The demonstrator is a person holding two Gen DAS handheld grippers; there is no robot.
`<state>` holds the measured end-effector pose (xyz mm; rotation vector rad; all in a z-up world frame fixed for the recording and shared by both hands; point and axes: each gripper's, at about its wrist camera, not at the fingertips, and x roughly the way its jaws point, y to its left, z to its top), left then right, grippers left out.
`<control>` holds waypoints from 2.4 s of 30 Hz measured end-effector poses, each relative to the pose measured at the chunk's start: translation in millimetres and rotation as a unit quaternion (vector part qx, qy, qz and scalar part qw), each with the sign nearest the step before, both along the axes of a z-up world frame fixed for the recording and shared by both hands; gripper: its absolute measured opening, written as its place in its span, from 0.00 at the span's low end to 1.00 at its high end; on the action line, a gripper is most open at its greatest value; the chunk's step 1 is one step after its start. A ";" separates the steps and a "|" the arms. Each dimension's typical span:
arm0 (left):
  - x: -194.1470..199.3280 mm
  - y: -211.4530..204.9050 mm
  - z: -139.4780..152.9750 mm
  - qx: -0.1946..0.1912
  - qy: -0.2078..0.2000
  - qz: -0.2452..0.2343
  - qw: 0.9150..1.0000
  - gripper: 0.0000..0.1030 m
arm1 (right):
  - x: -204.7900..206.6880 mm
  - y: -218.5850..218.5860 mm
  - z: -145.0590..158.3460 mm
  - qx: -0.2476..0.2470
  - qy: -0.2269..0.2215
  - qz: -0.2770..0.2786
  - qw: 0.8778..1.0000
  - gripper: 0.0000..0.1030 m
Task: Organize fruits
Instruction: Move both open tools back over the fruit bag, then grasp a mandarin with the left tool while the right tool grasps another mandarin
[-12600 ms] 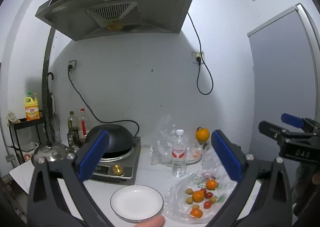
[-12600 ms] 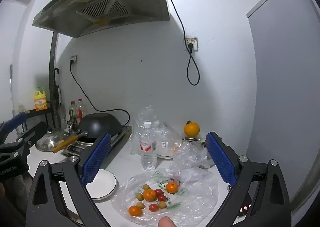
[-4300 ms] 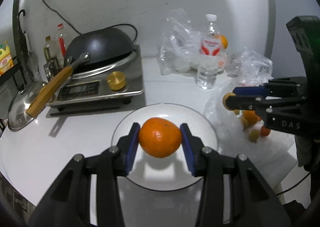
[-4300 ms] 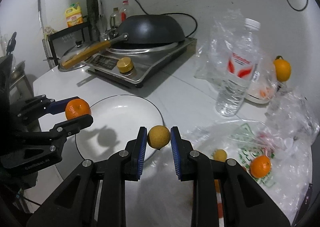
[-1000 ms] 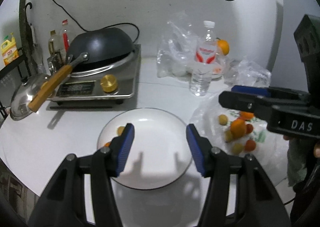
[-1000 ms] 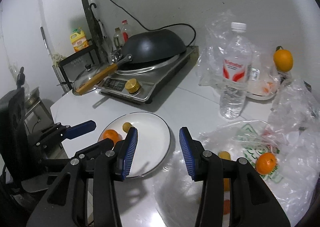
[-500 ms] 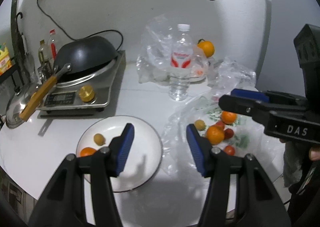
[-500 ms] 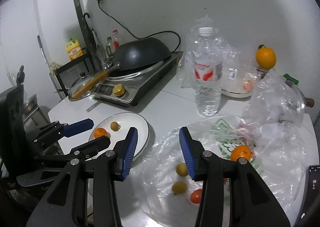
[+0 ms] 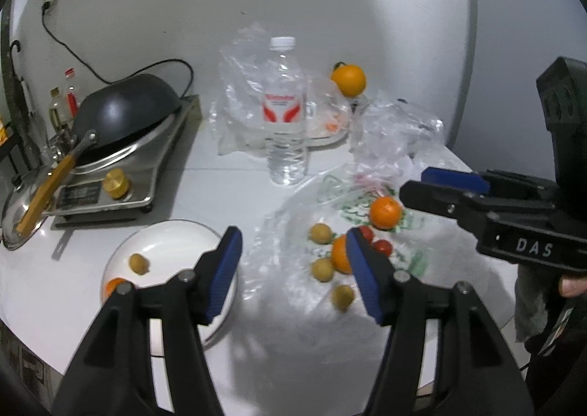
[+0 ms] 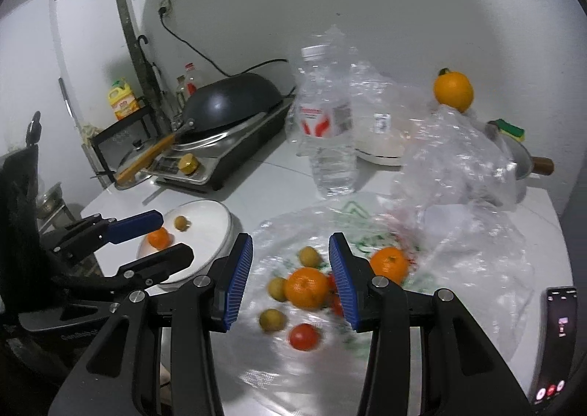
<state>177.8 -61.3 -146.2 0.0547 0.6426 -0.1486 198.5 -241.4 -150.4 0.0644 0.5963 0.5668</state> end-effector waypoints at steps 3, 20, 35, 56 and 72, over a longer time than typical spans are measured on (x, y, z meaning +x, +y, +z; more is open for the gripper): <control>8.0 -13.6 -3.7 0.011 0.009 -0.008 1.000 0.59 | 0.7 -12.7 -5.2 0.002 -0.001 -0.011 1.000 0.45; 40.4 -70.2 -35.1 0.068 0.058 -0.056 0.994 0.59 | 15.4 -56.3 -31.1 0.003 0.018 -0.027 0.999 0.44; 69.0 -82.0 -62.2 0.088 0.090 -0.059 0.990 0.59 | 41.7 -63.9 -51.7 0.004 0.036 -0.026 0.999 0.44; 92.7 -80.9 -80.9 0.085 0.112 -0.072 0.987 0.44 | 62.3 -53.1 -59.2 -0.018 0.047 -0.026 0.998 0.44; 92.2 -67.5 -68.4 0.047 0.104 -0.092 0.989 0.43 | 86.1 -24.9 -74.8 -0.073 0.093 -0.020 0.993 0.44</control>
